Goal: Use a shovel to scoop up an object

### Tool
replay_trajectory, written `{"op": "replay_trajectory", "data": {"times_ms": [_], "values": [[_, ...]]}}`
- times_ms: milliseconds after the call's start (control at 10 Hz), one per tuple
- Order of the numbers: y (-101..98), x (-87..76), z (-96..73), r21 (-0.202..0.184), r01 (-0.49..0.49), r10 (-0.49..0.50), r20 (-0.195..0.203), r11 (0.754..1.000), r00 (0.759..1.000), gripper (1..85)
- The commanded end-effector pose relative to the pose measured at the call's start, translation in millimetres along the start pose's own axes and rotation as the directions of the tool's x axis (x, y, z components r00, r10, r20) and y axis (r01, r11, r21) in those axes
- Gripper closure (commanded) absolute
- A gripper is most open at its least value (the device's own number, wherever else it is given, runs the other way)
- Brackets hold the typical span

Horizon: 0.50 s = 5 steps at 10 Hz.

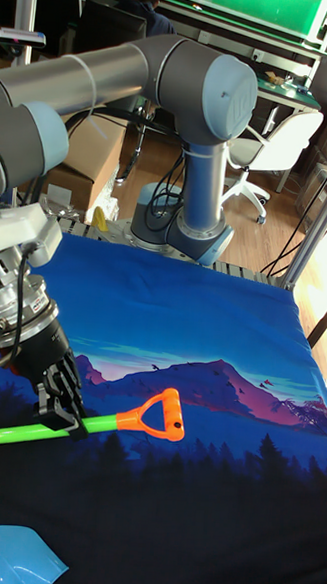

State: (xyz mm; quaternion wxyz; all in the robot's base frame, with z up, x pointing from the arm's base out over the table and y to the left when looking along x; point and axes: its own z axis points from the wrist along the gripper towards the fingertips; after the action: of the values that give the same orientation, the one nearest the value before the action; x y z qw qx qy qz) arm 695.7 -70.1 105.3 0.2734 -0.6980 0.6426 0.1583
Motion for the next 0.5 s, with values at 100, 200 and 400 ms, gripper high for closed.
{"op": "replay_trajectory", "data": {"times_ms": [100,200,400], "values": [[4.6,9.1,-4.6,0.012,-0.001,0.001,0.015,1.000,1.000,73.3],[6.5,11.7,-5.0,0.011,-0.004,0.004,0.015,1.000,1.000,73.3],[7.0,12.9,-5.4,0.013,-0.008,0.007,0.016,1.000,1.000,73.3]]}}
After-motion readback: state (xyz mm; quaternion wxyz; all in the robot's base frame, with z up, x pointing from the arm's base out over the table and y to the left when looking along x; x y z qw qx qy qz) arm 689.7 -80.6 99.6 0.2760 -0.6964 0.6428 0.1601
